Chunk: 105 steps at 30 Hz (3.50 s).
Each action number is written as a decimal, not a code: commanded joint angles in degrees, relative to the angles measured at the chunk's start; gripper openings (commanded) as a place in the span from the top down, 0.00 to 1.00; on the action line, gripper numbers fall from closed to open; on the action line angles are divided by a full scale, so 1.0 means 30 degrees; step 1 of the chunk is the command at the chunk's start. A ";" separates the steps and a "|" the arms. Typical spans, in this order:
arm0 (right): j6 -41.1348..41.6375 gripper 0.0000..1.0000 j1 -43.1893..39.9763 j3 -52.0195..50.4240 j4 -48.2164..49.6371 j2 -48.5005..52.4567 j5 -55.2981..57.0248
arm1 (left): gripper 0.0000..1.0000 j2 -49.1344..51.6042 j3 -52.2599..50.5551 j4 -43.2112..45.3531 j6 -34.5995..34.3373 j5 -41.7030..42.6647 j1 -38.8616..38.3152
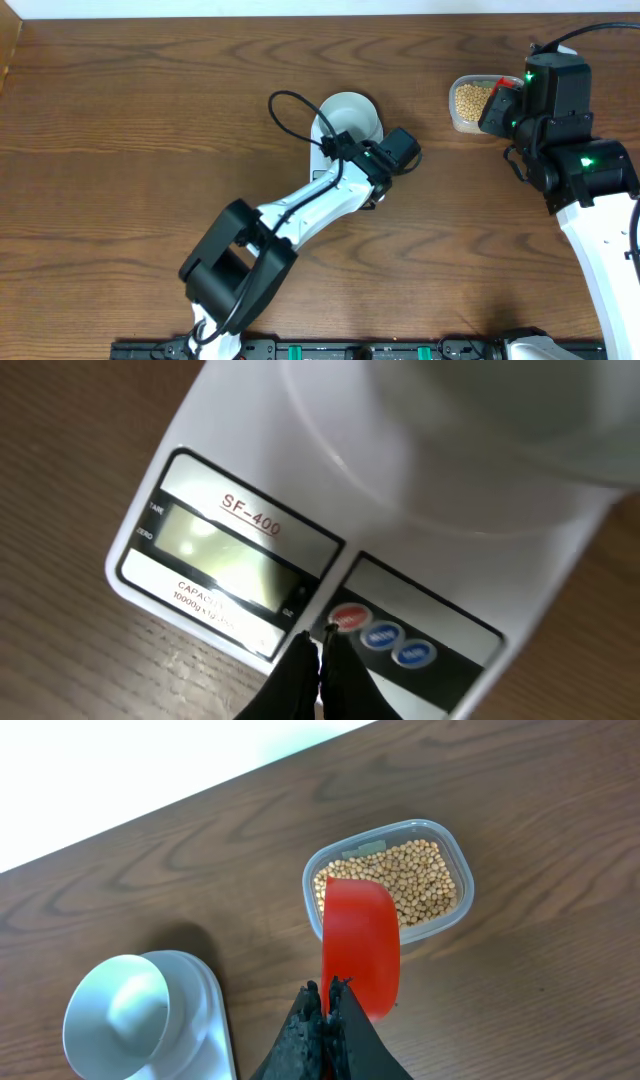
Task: Scoop item into bowl and weigh 50g on scale
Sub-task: 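Lift the left gripper away from the scale toward the left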
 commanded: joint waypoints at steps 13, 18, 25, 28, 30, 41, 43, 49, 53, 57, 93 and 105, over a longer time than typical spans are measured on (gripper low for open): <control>-0.0561 0.99 -0.0117 0.0379 -0.0029 -0.0080 0.0379 | 0.93 -0.3672 -0.0066 -0.2739 0.1049 -0.0073 0.1472; -0.0707 0.99 -0.0131 0.0379 -0.0029 -0.0080 0.0459 | 0.93 -0.5187 -0.0066 -0.3854 0.2004 -0.0066 0.2783; -0.1341 0.99 -0.0131 0.0379 -0.0029 -0.0080 0.1173 | 0.93 -0.6258 -0.0073 -0.4517 0.4182 -0.0073 0.4546; -0.1566 0.99 -0.0131 0.0379 -0.0022 -0.0080 0.1304 | 0.93 -0.6258 -0.0073 -0.4517 0.5734 -0.0080 0.5676; -0.1851 0.99 -0.0131 0.0379 0.0000 -0.0080 0.1399 | 0.93 -0.6258 -0.0073 -0.4510 0.5952 -0.0087 0.6346; -0.3781 0.99 -0.0131 0.0379 0.0554 -0.0080 0.1552 | 0.93 -0.6258 -0.0073 -0.4357 0.9770 -0.5202 0.9581; -0.4495 0.99 -0.0131 0.0379 0.0736 -0.0080 0.1545 | 0.93 -0.6258 -0.0073 -0.4167 1.1366 -0.6171 0.9989; -0.5931 0.99 -0.0131 0.0379 0.1421 -0.0080 0.1537 | 0.93 -0.6258 -0.0073 -0.4998 1.5926 -0.6404 1.0462; -0.5931 0.99 -0.0131 0.0379 0.1246 -0.0080 0.1362 | 0.93 -0.6244 -0.0073 -0.5610 1.6028 -0.6404 1.0462; -0.6892 0.99 -0.0131 0.0379 0.0991 -0.0080 0.1377 | 0.93 -0.6127 -0.0080 -0.4306 1.6036 -0.6419 1.0462; -0.9202 0.99 -0.2637 0.0372 0.0925 0.0262 0.0933 | 0.93 -0.5836 -0.0080 -0.0546 1.6028 -0.6404 1.0477; -0.9187 0.99 -0.4371 0.0372 0.1027 0.0350 0.0933 | 0.93 -0.5836 -0.0080 -0.0197 1.6058 -0.6411 1.1249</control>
